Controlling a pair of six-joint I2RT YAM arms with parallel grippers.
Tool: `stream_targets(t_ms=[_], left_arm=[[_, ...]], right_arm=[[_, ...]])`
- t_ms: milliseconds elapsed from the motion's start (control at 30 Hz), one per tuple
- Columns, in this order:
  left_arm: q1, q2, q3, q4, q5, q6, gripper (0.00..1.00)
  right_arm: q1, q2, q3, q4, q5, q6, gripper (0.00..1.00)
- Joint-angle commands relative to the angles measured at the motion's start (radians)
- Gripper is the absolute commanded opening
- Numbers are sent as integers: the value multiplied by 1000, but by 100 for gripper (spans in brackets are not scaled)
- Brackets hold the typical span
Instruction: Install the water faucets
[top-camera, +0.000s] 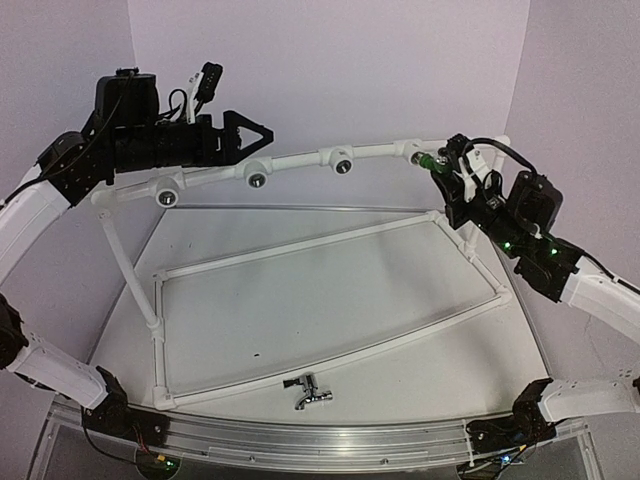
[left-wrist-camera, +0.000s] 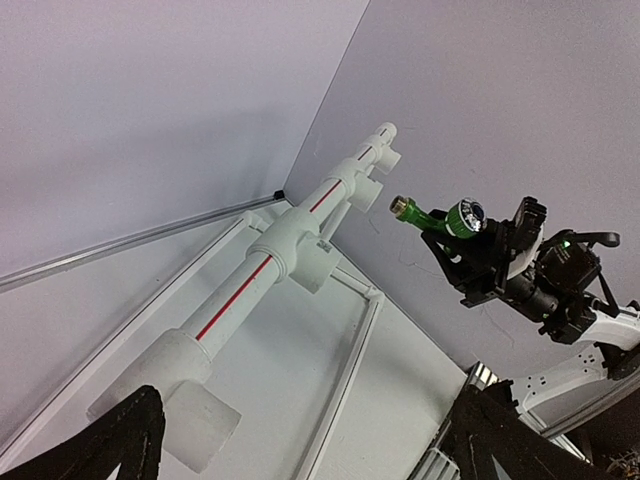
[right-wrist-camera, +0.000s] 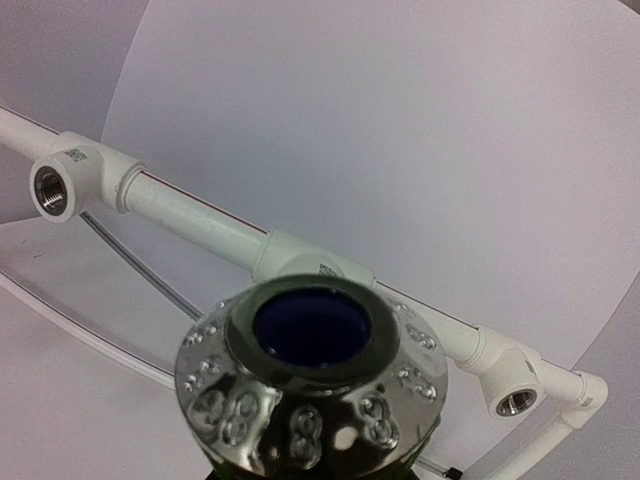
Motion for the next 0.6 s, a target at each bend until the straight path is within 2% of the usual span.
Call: stream_targets(t_ms=[0,200,567], left_arm=[[0,-32,-5,47,13,2,100],[1,-34,-14,57,20,-2,100],[0,-37,-31,61,17,5,100]], right_arm=[[-2,35,36,77,-17,-7,0],[-2,80,58,77,20,-23,0],[-2,62,56,81,58,-25,0]])
